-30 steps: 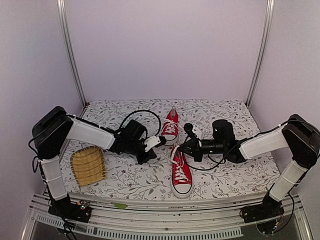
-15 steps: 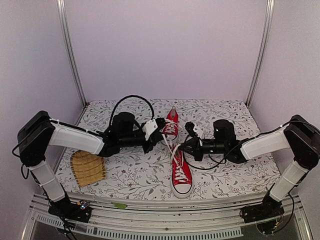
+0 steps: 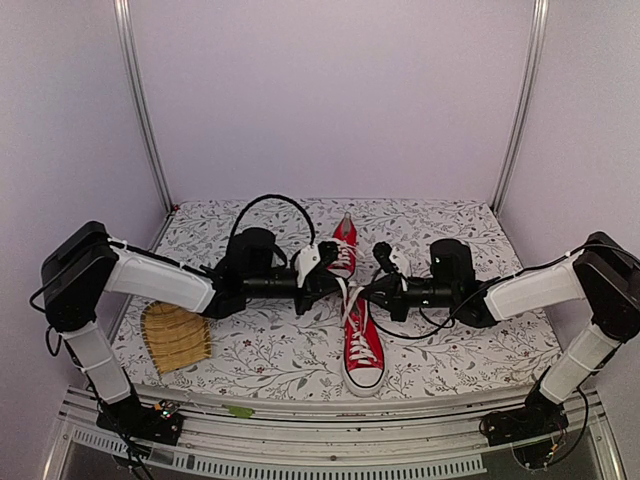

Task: Tie the shoes
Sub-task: Cross the shoelace.

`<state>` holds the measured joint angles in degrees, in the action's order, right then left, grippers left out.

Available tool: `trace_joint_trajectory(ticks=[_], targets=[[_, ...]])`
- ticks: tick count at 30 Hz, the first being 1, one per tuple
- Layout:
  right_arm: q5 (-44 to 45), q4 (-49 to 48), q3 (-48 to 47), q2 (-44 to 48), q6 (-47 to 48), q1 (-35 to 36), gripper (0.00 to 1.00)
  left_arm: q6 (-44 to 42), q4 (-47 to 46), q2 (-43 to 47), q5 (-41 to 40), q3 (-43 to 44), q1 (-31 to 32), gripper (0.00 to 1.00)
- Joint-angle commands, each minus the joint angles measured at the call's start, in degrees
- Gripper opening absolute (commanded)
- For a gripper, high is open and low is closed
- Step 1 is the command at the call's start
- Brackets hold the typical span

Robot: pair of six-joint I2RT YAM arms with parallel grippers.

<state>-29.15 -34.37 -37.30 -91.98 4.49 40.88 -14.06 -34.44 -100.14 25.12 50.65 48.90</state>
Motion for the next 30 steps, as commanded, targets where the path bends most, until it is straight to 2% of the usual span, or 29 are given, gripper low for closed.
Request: trace_joint_trajectory(ticks=[1, 6, 12, 17, 21, 24, 27, 30], targets=[[-0.6, -2.2, 0.9, 1.9, 0.1, 0.4, 0.01, 2.2, -0.7, -2.7, 2.4, 1.4, 0.4, 0.00], [-1.2, -2.4, 0.7, 1.5, 0.8, 0.3, 0.01, 2.7, 1.1, -7.3, 2.6, 4.8, -1.2, 0.00], [0.1, -2.4, 0.3, 1.3, 1.5, 0.3, 0.01, 2.8, 2.9, -10.6, 11.3, 7.1, -1.1, 0.00], [1.0, -2.2, 0.4, 1.3, 1.7, 0.3, 0.02, 1.2, 4.5, -11.0, 13.9, 6.5, -1.3, 0.00], [2.8, -0.7, -0.5, 0.0, 2.1, 0.3, 0.11, 0.6, 5.1, -11.9, 16.1, 6.8, -1.4, 0.00], [6.5, 4.0, -2.9, -1.5, 3.1, 0.3, 0.15, 0.9, 5.9, -13.0, 15.0, 7.9, -1.5, 0.00], [8.9, 8.8, -4.3, -2.2, 5.4, 0.3, 0.26, 0.8, 6.6, -14.5, 14.3, 8.4, -2.1, 0.00], [8.7, 13.0, -5.9, -2.7, 7.8, 0.3, 0.32, 0.6, 7.0, -14.9, 14.7, 8.6, -2.6, 0.00]])
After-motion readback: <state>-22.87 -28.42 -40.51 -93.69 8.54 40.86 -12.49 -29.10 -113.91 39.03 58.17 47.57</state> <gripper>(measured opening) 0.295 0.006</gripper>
